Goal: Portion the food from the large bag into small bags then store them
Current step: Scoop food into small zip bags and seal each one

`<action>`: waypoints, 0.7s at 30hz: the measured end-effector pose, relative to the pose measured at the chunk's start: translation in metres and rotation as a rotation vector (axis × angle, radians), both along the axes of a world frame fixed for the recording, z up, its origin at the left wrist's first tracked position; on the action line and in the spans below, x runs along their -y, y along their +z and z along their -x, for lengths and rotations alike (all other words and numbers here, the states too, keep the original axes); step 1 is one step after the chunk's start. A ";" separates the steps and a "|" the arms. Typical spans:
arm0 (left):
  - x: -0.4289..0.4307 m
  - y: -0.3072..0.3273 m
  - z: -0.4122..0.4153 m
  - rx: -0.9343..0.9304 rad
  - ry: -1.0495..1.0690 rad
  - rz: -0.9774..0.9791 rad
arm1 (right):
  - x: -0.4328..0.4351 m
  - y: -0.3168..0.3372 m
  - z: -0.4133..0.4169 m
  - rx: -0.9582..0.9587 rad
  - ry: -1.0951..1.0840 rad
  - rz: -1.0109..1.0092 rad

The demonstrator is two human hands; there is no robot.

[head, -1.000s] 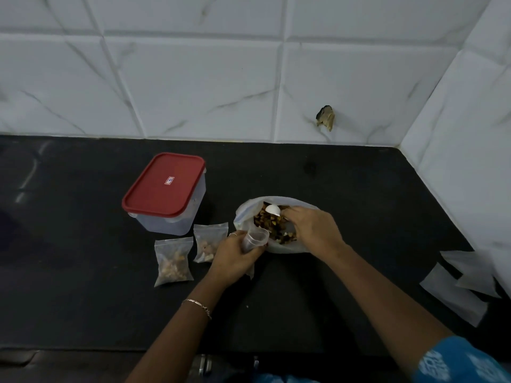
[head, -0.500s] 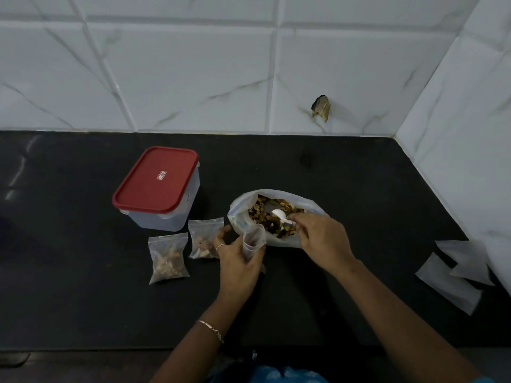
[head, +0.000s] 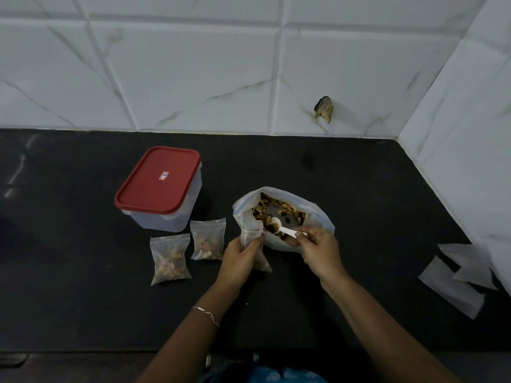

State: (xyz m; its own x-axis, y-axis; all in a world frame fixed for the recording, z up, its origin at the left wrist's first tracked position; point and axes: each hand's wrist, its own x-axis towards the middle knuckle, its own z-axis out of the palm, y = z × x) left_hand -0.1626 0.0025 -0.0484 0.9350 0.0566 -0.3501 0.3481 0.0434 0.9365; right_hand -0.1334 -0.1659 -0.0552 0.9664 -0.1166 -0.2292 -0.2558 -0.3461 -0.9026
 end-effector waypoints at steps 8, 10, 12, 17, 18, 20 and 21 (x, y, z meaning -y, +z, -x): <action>-0.005 -0.002 -0.003 0.011 -0.074 0.007 | -0.008 0.003 0.011 -0.063 -0.038 -0.102; -0.006 0.000 -0.005 0.030 -0.119 -0.003 | -0.009 0.010 0.011 -0.186 -0.125 -0.289; -0.006 0.001 -0.005 0.059 -0.140 -0.006 | -0.007 0.016 0.009 -0.267 -0.189 -0.401; -0.008 -0.007 -0.004 0.192 -0.018 -0.174 | -0.004 0.024 0.004 -0.291 -0.226 -0.395; -0.008 -0.006 -0.004 0.207 -0.012 -0.209 | -0.003 0.026 0.004 -0.279 -0.229 -0.388; -0.008 -0.004 -0.005 0.247 -0.012 -0.284 | 0.001 0.030 0.003 -0.256 -0.232 -0.384; -0.008 -0.001 -0.006 0.271 -0.017 -0.327 | 0.003 0.033 0.003 -0.246 -0.232 -0.379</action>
